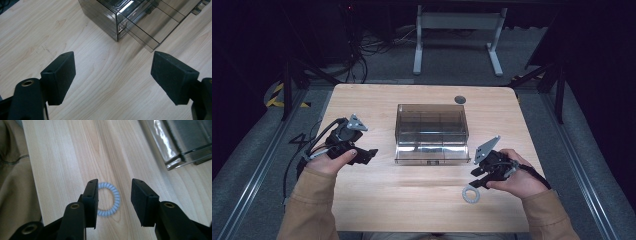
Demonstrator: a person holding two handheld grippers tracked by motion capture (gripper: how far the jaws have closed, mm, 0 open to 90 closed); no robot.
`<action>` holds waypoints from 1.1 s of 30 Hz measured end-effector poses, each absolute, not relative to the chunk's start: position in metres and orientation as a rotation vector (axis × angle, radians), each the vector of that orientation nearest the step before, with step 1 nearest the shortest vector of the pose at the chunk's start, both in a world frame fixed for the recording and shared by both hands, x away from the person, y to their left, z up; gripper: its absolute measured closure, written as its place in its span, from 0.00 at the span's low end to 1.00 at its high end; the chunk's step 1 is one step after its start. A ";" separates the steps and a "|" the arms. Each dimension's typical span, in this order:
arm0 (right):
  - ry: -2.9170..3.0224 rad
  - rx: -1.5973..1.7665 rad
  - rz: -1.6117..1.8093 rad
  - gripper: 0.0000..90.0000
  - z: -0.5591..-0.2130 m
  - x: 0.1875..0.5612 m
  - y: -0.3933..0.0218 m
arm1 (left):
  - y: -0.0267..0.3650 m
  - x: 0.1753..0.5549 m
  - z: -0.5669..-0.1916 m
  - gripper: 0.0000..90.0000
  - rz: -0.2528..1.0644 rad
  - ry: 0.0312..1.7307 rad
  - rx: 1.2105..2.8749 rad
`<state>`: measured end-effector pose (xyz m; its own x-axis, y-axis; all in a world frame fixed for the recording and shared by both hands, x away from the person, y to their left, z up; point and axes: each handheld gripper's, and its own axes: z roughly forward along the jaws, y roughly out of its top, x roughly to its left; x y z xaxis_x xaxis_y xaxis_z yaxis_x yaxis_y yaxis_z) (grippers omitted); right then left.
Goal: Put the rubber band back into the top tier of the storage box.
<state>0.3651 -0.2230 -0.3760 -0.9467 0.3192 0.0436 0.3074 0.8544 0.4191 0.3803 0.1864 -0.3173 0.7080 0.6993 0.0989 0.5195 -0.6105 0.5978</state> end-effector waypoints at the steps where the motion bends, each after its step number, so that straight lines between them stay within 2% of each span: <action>1: 3.005 0.505 0.665 0.65 -0.379 0.365 -0.222 | 0.186 0.381 -0.317 0.23 0.443 0.929 2.372; 19: 3.056 0.541 0.500 0.69 -0.417 0.365 -0.214 | 0.178 0.390 -0.316 0.23 0.444 0.908 2.372; 33: 3.047 0.554 0.377 0.75 -0.427 0.369 -0.212 | 0.177 0.389 -0.316 0.23 0.441 0.905 2.374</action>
